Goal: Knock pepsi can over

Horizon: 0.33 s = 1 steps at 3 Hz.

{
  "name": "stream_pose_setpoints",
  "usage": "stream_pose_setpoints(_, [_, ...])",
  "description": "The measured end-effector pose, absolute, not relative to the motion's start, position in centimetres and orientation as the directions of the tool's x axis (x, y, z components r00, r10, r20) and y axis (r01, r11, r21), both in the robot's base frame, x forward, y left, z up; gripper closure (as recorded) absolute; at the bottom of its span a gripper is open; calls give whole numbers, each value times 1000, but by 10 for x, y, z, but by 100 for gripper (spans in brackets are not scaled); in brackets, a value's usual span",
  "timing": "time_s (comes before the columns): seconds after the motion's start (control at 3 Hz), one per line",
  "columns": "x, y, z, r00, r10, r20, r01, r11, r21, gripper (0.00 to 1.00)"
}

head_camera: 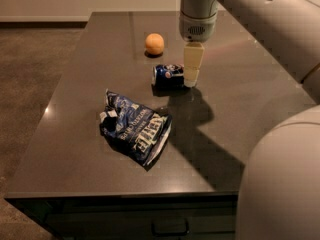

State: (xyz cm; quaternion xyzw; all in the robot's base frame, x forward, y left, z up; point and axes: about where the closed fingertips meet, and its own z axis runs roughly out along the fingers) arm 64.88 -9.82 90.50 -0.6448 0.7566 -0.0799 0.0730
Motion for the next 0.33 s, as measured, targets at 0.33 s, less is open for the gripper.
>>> stream_pose_setpoints(0.33, [649,-98,905,-156,-988,-8,-965,154,-214,0])
